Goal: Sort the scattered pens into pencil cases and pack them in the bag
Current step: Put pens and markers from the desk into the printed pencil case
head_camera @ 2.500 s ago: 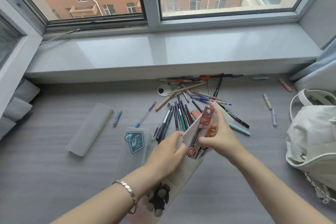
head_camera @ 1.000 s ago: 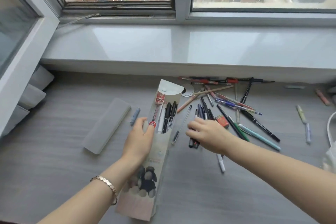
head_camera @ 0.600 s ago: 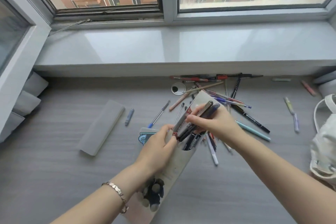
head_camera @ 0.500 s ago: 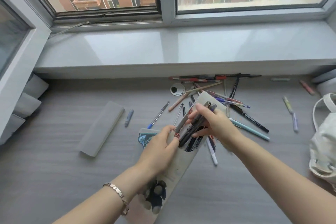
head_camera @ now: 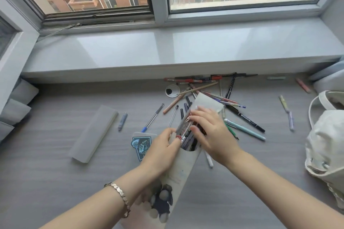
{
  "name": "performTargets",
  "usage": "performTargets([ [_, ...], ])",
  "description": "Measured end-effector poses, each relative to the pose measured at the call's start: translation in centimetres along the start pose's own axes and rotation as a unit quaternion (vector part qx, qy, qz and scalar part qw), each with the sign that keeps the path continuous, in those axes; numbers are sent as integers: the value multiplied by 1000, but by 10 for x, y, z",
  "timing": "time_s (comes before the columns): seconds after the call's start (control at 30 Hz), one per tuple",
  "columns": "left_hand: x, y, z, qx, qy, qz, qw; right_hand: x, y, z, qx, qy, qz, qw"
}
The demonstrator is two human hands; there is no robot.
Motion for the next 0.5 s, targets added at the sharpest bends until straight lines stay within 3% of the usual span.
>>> performTargets([
  [0.07, -3, -1, -2, 6, -18, 14, 1000, 0, -17, 18, -28, -5, 44, 999],
  [0.13, -7, -2, -3, 10, -29, 32, 999, 3, -25, 49, -12, 64, 70, 995],
  [0.17, -10, -3, -2, 14, -29, 39, 999, 7, -24, 69, 19, 128, 46, 991],
  [0.27, -19, -2, 3, 17, -35, 48, 998, 22, -10, 119, 124, 298, -149, 935],
  [0.37, -28, 1, 6, 33, -43, 62, 997, 30, -2, 130, 213, 272, -252, 904],
  [0.5, -38, 0, 10, 45, -36, 79, 995, 15, -5, 123, 218, 227, -258, 913],
])
Point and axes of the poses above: each hand's wrist, its own x-axis away from the middle knuckle, its own y-axis out of the palm, z = x × y, the point moved 2 cm from there along -x, towards the middle knuckle, and after that the axes turned 6 degrees about x, right-handed, at the moved point
